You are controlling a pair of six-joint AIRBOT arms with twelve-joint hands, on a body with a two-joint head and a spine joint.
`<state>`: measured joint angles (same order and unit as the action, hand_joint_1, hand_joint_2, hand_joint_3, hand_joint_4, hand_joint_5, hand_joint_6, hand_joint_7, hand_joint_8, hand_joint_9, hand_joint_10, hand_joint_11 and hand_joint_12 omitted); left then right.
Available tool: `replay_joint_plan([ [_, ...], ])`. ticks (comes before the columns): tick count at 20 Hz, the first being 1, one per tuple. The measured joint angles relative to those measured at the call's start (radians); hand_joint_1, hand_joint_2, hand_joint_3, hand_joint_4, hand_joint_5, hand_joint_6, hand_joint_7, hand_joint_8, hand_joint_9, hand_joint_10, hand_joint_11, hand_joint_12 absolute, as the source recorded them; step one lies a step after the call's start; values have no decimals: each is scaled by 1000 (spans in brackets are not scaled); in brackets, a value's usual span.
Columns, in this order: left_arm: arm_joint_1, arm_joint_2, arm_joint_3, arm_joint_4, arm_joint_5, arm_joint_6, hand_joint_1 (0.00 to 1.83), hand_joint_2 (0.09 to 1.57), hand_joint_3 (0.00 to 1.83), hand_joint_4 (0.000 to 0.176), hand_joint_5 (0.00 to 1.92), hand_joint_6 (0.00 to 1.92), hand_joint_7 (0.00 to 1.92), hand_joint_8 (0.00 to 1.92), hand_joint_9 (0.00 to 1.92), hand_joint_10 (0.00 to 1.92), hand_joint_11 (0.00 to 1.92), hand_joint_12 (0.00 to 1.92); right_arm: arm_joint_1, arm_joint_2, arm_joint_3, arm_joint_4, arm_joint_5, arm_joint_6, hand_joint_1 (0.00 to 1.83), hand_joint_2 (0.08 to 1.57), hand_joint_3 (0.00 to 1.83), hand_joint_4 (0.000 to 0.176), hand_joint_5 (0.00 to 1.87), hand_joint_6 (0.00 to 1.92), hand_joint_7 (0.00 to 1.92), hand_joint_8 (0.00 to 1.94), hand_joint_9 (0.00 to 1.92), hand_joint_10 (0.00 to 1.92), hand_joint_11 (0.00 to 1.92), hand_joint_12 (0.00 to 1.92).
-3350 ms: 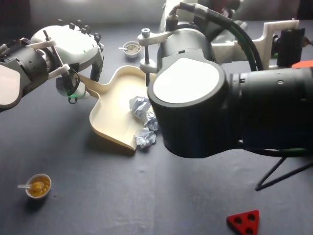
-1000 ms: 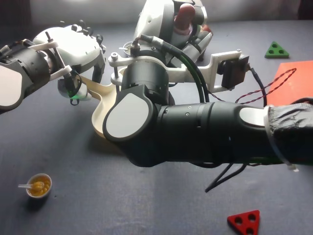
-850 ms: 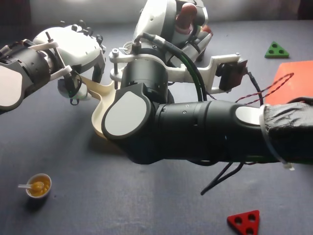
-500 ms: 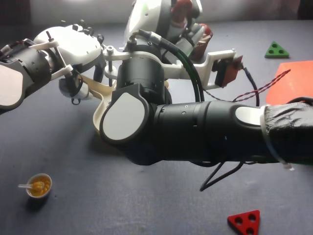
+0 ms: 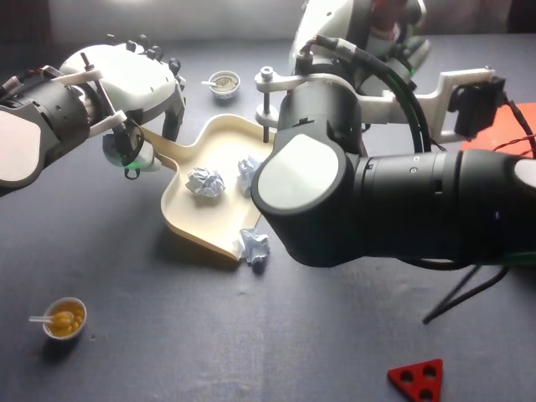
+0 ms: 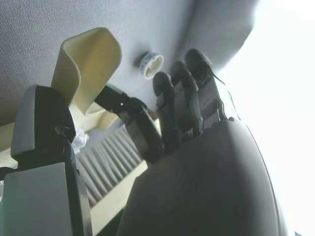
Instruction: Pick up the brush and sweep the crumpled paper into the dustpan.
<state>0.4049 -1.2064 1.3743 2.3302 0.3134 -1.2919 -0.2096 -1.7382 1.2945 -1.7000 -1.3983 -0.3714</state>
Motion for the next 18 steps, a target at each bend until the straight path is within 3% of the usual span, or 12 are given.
replay_joint_plan([
  [2,0,0,0,0,0,0,1147,1089,0,0,1043,872,355,0,241,0,60,461,18,-6,-9,66,-21,-53,1638,1147,0,176,1061,1921,1166,1941,1177,1921,1103,1921],
  [11,0,0,0,-1,0,0,1146,1091,1,0,1037,881,336,2,222,1,17,490,58,-89,7,160,-114,-175,1658,1147,0,176,1070,1921,1153,1941,1167,1921,1114,1921],
  [18,0,0,-2,-1,0,0,1135,1094,1,0,1031,893,331,0,216,0,17,536,47,-104,26,166,-146,-219,1636,1156,2,175,1095,1921,1166,1941,1185,1921,1118,1921],
])
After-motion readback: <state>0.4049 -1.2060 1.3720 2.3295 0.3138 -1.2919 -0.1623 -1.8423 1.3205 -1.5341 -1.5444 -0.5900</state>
